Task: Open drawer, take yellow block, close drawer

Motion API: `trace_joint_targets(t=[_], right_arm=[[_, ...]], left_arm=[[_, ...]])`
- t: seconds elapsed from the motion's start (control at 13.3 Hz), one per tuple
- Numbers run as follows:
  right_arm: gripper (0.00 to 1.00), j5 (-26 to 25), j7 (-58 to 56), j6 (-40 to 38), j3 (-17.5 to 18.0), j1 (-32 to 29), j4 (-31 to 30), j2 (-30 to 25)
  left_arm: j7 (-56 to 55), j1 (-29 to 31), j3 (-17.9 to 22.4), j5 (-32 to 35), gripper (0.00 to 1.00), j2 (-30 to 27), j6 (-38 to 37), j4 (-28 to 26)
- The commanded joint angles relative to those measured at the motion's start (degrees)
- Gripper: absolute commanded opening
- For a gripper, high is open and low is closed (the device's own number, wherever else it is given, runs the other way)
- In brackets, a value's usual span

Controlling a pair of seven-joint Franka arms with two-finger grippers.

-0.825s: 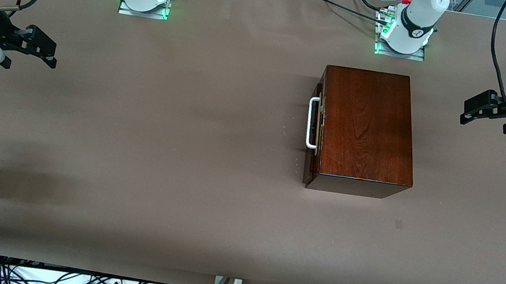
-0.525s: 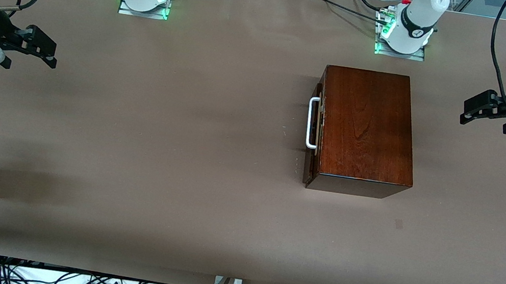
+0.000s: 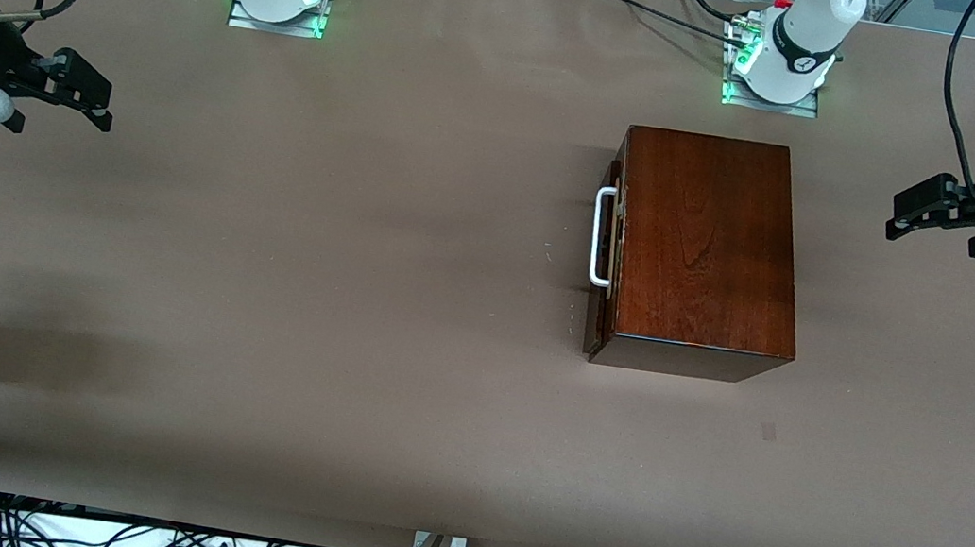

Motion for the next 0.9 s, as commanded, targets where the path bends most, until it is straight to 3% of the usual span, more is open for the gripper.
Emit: trace_joint_targets(t=[0.0, 0.15, 0.38, 0.67, 0.82], right_arm=[[1.00, 0.12, 0.38, -0.22, -0.01, 0.21, 0.68, 0.18], [1.00, 0.12, 0.38, -0.22, -0.01, 0.21, 0.68, 0.18], [1.00, 0.21, 0.30, -0.22, -0.01, 0.12, 0.68, 0.18], [1.00, 0.12, 0.30, -0.22, -0.02, 0.12, 0.68, 0.18], [1.00, 0.21, 0.21, -0.22, -0.10, 0.03, 0.68, 0.18]], left_arm=[[-2.28, -0.52, -1.78, -1.93, 1.00, -0.89, 0.32, -0.11], [-5.88, -0.52, -4.33, -1.22, 1.00, -0.89, -0.38, 0.50], [-16.32, -0.69, -12.05, 0.26, 1.00, -0.28, 0.31, 0.50], [-29.95, -1.31, -25.67, 7.55, 1.00, 2.09, 0.75, 0.33], [-35.83, -2.97, -29.81, 9.05, 1.00, 3.68, 1.02, 0.50]])
